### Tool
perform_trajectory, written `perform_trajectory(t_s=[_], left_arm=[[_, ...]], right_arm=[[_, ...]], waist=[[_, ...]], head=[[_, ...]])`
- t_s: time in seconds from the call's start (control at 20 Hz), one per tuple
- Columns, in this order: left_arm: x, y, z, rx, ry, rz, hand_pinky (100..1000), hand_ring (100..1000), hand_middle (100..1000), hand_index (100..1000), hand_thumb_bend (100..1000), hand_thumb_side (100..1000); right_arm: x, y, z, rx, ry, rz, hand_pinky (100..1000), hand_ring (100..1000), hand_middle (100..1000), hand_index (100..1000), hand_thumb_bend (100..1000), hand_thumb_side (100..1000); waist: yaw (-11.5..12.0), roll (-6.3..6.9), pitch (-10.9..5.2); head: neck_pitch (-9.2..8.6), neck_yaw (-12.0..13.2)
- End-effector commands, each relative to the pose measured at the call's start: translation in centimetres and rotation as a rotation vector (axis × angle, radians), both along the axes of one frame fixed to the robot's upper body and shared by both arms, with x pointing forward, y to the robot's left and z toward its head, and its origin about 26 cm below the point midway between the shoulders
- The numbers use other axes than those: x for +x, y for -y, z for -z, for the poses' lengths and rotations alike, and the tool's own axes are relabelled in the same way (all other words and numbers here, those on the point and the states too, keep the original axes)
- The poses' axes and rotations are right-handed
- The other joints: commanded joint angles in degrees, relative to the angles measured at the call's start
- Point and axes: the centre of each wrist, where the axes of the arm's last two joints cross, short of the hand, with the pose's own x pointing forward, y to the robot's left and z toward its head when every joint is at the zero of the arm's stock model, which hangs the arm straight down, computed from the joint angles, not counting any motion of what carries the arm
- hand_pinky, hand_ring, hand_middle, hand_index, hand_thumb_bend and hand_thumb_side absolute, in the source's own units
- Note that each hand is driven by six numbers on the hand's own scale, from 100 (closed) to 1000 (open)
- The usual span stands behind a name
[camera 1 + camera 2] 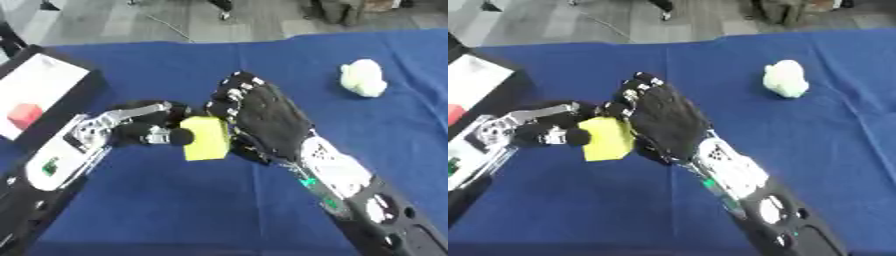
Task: Pick up the objects with one hand, pass them to the other hand, and then place them into the box on the other side of the table.
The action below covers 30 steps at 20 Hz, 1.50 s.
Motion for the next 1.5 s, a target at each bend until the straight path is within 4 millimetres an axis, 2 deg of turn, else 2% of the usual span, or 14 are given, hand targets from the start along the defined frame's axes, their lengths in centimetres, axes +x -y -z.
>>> perform_trajectory(t_s=[0.05,0.2,0.3,0.35,0.5,0.75,0.85,0.9,1.0,1.1,1.15,1.3,1.5], left_arm=[[0.1,0.6,-1.1,-0.015,0.023,0.005,635,548,588,610,506,408],[0.1,0.7,-1.2,-0.016,0.015,0.017,622,519,553,532,404,274],[0.1,0.8,-1.2,-0.01,0.015,0.022,602,488,514,454,277,137],[0.1,0.8,-1.2,-0.006,0.018,0.019,593,476,497,418,201,100],[0.1,0.8,-1.3,-0.001,0.029,0.006,581,462,479,365,133,100],[0.0,0.6,-1.5,0.006,0.04,0.004,582,461,475,352,125,100],[0.1,0.2,-1.5,0.011,0.046,-0.009,582,462,475,350,124,100],[0.1,0.0,-1.6,0.014,0.049,-0.013,584,463,476,348,124,100],[0.1,-0.4,-1.8,0.024,0.057,-0.012,589,469,478,346,125,100],[0.0,-0.7,-1.8,0.035,0.061,-0.003,593,472,479,345,123,100],[0.0,-0.8,-1.8,0.04,0.062,0.004,595,473,480,345,124,100],[-0.2,-1.0,-1.8,0.046,0.065,0.016,597,479,481,344,120,100],[-0.4,-1.7,-2.3,0.029,0.095,-0.011,596,478,481,342,115,100]], right_arm=[[-0.3,-0.4,-0.7,0.008,0.023,-0.012,576,481,268,351,100,100],[-0.3,-0.3,-0.7,0.007,0.025,-0.007,577,482,269,352,100,100],[-0.3,-0.3,-0.8,0.006,0.027,-0.003,577,483,270,352,100,100],[-0.2,-0.3,-0.8,0.006,0.028,-0.001,578,483,270,352,100,100],[-0.2,-0.3,-0.9,0.005,0.032,0.005,578,484,271,353,100,100],[-0.2,-0.2,-0.9,0.005,0.034,0.011,580,489,274,373,100,100],[-0.2,-0.1,-0.9,0.002,0.035,0.015,590,499,286,448,144,155],[-0.2,0.0,-0.9,-0.004,0.034,0.02,597,508,303,497,214,228],[0.0,0.1,-0.7,-0.034,0.03,0.05,610,528,355,689,347,362],[0.2,0.2,-0.3,-0.093,0.021,0.093,621,545,399,863,402,440],[0.3,0.3,-0.1,-0.129,0.011,0.119,627,554,420,911,415,465],[0.5,0.3,0.5,-0.226,-0.026,0.186,638,572,465,971,420,501],[0.7,0.7,1.2,-0.305,-0.082,0.257,650,588,501,993,405,517]], waist=[[0.0,0.01,-0.97],[0.0,0.07,-1.0],[0.0,0.09,-1.04],[0.0,0.09,-1.07],[0.0,0.04,-1.18],[0.0,0.05,-1.3],[0.0,0.08,-1.33],[0.0,0.11,-1.34],[0.0,0.2,-1.37],[0.1,0.29,-1.39],[0.1,0.33,-1.4],[0.1,0.38,-1.41],[0.0,0.35,-1.45]], head=[[-0.11,0.0],[-0.11,0.1],[-0.11,0.1],[-0.11,0.1],[-0.11,0.1],[-0.11,0.1],[-0.11,0.1],[-0.11,0.1],[-0.11,0.1],[-0.11,0.1],[-0.11,0.1],[-0.11,0.1],[-0.11,0.2]])
